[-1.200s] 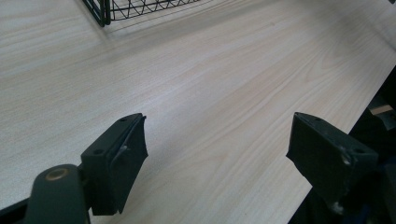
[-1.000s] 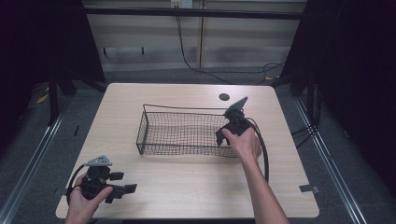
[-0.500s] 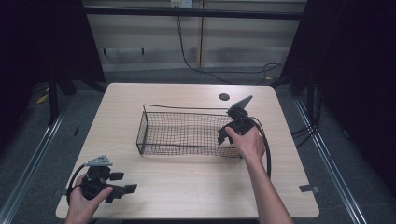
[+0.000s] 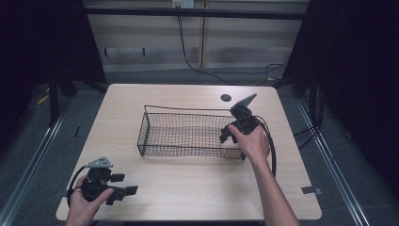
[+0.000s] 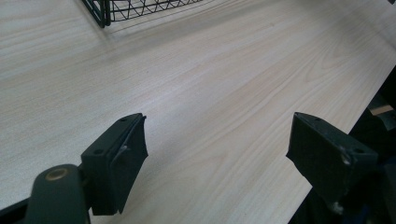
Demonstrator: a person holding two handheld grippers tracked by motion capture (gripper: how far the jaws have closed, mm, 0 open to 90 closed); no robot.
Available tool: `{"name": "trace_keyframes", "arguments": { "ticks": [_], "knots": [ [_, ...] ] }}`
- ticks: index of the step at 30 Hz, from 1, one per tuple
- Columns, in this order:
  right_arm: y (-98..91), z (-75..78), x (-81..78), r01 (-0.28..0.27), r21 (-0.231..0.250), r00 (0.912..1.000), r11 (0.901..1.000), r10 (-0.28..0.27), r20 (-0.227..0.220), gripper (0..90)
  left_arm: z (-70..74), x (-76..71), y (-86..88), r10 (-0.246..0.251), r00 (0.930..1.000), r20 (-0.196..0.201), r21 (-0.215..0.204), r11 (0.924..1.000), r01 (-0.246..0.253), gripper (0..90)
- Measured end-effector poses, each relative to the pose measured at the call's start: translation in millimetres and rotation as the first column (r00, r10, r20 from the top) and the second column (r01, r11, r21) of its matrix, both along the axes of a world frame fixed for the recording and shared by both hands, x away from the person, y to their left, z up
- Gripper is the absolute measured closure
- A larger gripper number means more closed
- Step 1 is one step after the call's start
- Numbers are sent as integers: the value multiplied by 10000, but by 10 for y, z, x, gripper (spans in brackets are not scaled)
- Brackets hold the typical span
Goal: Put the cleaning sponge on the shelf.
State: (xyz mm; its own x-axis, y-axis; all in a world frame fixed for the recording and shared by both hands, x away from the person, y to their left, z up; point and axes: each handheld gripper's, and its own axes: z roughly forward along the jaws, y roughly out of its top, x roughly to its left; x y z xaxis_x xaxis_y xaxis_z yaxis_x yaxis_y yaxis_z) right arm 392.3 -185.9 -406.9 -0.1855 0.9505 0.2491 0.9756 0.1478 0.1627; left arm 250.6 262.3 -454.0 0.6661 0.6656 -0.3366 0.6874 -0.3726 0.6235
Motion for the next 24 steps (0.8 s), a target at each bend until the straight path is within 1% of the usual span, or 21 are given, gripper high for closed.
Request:
{"name": "trace_keyframes", "arguments": {
  "ticks": [1,2,3,4,7,9,11,12,13,16,18,19,20,21,22,24],
  "knots": [
    [0,0,0,0,0,10000,10000,0,0,153,0,0,0,0,10000,0,0,10000,0,196],
    [-10,18,-16,-59,35,9999,10000,59,153,155,-1,0,-3,-24,10000,-5,-7,10000,24,199],
    [-10,18,-16,-59,35,9999,10000,59,153,155,-1,0,-3,-24,10000,-5,-7,10000,24,199],
    [-21,27,-24,-183,256,9997,9995,179,184,155,-1,0,-4,-25,10000,-4,0,10000,25,199],
    [-27,35,-35,-264,360,9995,9990,258,177,158,1,-1,-1,-19,10000,8,-10,10000,19,199],
    [-27,47,-52,-410,453,9988,9981,397,287,165,0,-1,-1,-1,10000,8,-1,10000,1,199],
    [-29,56,-76,-591,699,9975,9958,562,426,173,2,-5,-1,-15,10000,29,-45,10000,15,200],
    [-30,57,-85,-660,709,9969,9953,627,477,176,5,-9,-1,-26,10000,-7,-109,9999,26,204],
    [-28,62,-100,-706,757,9963,9946,665,549,177,5,-12,-1,-27,10000,41,-109,9999,28,212],
    [-48,79,-145,-870,1026,9931,9909,782,870,186,6,-11,-3,-17,10000,43,-123,9999,18,214],
    [-62,101,-188,-1091,1180,9889,9870,957,1139,187,7,-9,-3,-52,10000,23,-115,9999,52,214],
    [-59,110,-202,-1209,1153,9867,9859,1066,1228,187,7,-10,-4,-49,10000,25,-108,9999,49,214],
    [-59,110,-202,-1209,1153,9867,9859,1066,1228,187,6,-9,-4,-43,10000,16,-108,9999,43,214],
    [-60,116,-216,-1384,1162,9831,9835,1222,1365,187,4,-8,-4,-32,10000,27,-84,10000,32,214],
    [-61,127,-228,-1389,1217,9822,9828,1211,1434,187,3,-9,-5,-16,10000,18,-100,9999,17,214],
    [-66,147,-250,-1509,1304,9776,9799,1283,1670,187,2,-5,-2,-51,10000,3,-36,10000,51,214]
  ]
}}
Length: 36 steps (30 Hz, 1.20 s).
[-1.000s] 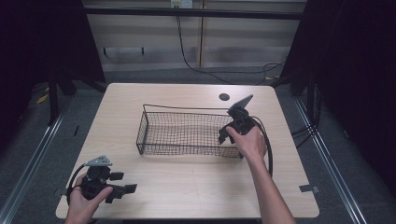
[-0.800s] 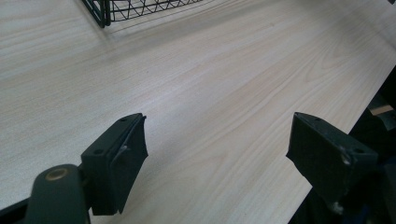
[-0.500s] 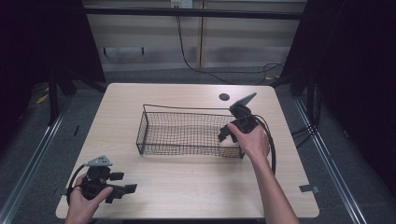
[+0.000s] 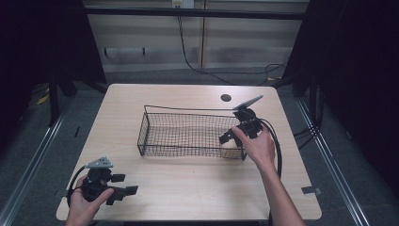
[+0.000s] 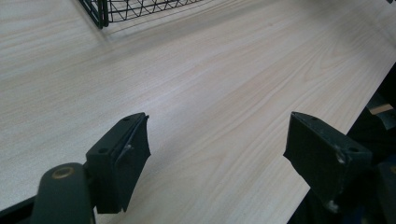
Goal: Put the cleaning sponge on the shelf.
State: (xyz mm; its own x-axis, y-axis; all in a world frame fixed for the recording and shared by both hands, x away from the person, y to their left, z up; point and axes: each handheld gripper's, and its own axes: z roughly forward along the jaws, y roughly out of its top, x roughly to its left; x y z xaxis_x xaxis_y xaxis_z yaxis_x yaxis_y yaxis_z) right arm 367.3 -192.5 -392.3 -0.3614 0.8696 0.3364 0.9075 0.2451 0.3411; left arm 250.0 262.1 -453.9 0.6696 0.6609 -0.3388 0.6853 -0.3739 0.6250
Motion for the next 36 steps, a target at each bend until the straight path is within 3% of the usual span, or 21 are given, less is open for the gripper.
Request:
{"name": "trace_keyframes", "arguments": {
  "ticks": [10,16,19,22,25,27,28,35,36],
  "knots": [
    [-88,63,-171,-335,624,9975,9975,294,649,219,-2,2,2,12,10000,-27,6,10000,-12,214],
    [-189,-3,-298,-167,889,9943,9959,72,1064,229,-7,7,0,85,10000,-38,11,10000,-85,210],
    [-240,-50,-346,-64,751,9939,9972,-19,1104,228,-7,10,7,62,9999,-87,39,10000,-62,210],
    [-304,-50,-441,16,996,9898,9950,-158,1415,241,-9,11,4,82,9999,-101,29,10000,-82,207],
    [-314,-36,-493,-26,905,9876,9959,-116,1567,241,-9,9,1,107,9999,-87,26,9999,-106,206],
    [-324,-16,-554,-26,1065,9836,9943,-167,1798,247,-4,8,10,164,9998,-60,8,9999,-164,205],
    [-335,-17,-618,-37,1078,9774,9942,-193,2107,245,-3,7,13,255,9997,-32,-26,9997,-255,204],
    [-420,-46,-792,-39,1024,9696,9947,-212,2436,231,-7,12,11,232,9997,-48,21,9997,-232,203],
    [-458,-36,-853,25,1019,9655,9948,-290,2588,228,-7,11,10,272,9996,-43,0,9996,-272,203]
  ]
}}
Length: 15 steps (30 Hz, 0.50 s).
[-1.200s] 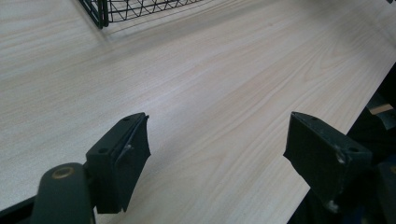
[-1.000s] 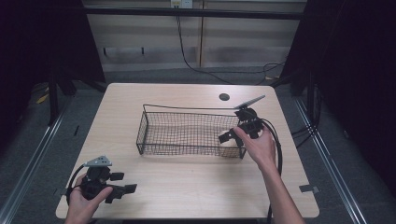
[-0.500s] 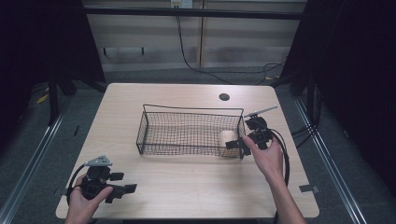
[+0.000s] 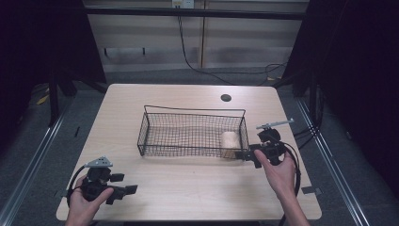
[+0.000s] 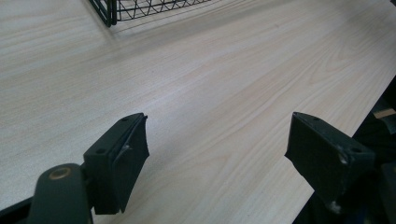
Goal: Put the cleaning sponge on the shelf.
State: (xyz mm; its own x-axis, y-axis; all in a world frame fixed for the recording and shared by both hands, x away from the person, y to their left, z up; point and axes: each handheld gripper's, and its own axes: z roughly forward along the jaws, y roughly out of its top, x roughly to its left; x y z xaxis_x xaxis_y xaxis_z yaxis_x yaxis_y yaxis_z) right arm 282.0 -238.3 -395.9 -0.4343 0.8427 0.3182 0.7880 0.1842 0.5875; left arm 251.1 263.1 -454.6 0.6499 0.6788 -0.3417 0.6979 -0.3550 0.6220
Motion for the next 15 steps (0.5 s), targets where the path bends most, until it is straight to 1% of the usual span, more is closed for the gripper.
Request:
{"name": "trace_keyframes", "arguments": {
  "ticks": [1,2,4,6,7,8,10,12,15],
  "knots": [
    [0,0,0,0,0,10000,10000,0,0,228,0,1,3,-19,10000,1,16,10000,19,203],
    [-15,-4,-25,-2,75,10000,10000,3,-90,224,0,1,3,-3,10000,-5,34,10000,3,203],
    [-44,-37,-100,-68,-112,9999,9999,66,-125,223,-2,-1,3,27,10000,-31,2,10000,-27,203],
    [-74,-62,-149,47,-146,10000,9999,-48,-52,224,-1,1,4,10,10000,-49,23,10000,-10,203],
    [-74,-62,-149,47,-146,10000,9999,-48,-52,224,-1,1,4,10,10000,-49,23,10000,-10,203],
    [-102,-88,-198,89,-196,10000,9998,-89,23,225,-2,0,3,19,10000,-33,-4,10000,-19,202],
    [-115,-105,-224,122,-202,9999,9997,-122,14,223,-3,1,2,13,10000,-30,-4,10000,-13,198],
    [-182,-148,-297,207,-200,9997,9996,-205,108,219,-2,6,6,13,10000,-16,26,10000,-13,187],
    [-234,-184,-330,303,-233,9995,9993,-302,61,219,-6,11,4,77,10000,-46,4,10000,-77,187]
  ]
}}
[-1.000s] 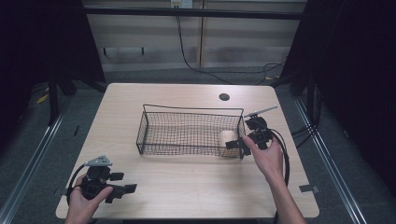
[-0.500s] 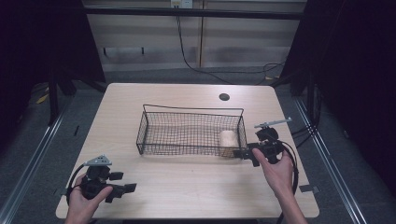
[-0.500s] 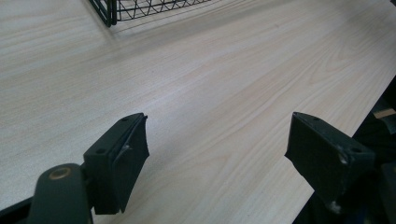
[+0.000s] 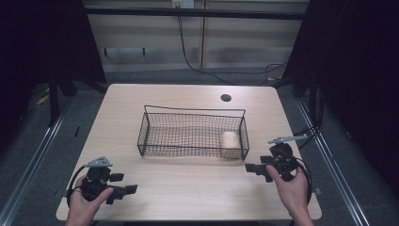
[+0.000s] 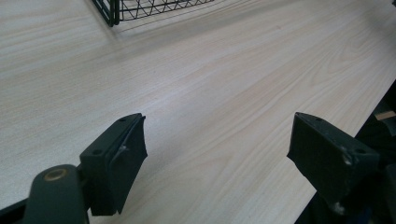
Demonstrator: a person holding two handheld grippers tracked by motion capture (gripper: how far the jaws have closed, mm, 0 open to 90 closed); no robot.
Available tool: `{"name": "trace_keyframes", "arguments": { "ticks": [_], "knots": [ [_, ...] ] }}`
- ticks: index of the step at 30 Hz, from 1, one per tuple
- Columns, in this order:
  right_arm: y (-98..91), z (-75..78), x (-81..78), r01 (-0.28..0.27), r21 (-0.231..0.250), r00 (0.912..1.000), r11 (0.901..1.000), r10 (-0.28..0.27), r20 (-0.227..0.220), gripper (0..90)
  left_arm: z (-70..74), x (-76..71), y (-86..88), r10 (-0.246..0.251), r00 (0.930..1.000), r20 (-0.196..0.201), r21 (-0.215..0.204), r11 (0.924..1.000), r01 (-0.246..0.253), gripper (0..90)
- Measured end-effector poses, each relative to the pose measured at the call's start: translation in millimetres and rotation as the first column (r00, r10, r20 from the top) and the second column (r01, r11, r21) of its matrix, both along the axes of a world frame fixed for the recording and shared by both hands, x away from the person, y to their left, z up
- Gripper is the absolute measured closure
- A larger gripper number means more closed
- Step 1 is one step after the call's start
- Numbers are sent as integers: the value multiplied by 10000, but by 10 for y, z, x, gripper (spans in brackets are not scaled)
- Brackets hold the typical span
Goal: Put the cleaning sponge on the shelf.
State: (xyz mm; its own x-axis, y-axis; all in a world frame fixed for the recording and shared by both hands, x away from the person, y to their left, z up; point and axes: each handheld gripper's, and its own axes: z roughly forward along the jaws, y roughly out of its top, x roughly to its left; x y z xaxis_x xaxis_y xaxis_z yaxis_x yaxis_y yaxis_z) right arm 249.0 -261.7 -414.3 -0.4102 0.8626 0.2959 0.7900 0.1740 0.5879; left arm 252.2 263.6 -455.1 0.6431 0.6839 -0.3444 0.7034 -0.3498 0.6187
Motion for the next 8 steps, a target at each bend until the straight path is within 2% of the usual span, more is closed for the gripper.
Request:
{"name": "trace_keyframes", "arguments": {
  "ticks": [6,7,8],
  "knots": [
    [-101,-191,-61,375,-75,9993,9993,-375,-68,220,8,-4,9,-24,10000,11,19,10000,24,187],
    [-137,-273,-72,458,-320,9989,9984,-460,-34,238,11,-4,10,-52,10000,30,34,10000,52,187],
    [-137,-273,-72,458,-320,9989,9984,-460,-34,238,13,-5,12,-44,10000,48,25,10000,44,187]
  ]
}}
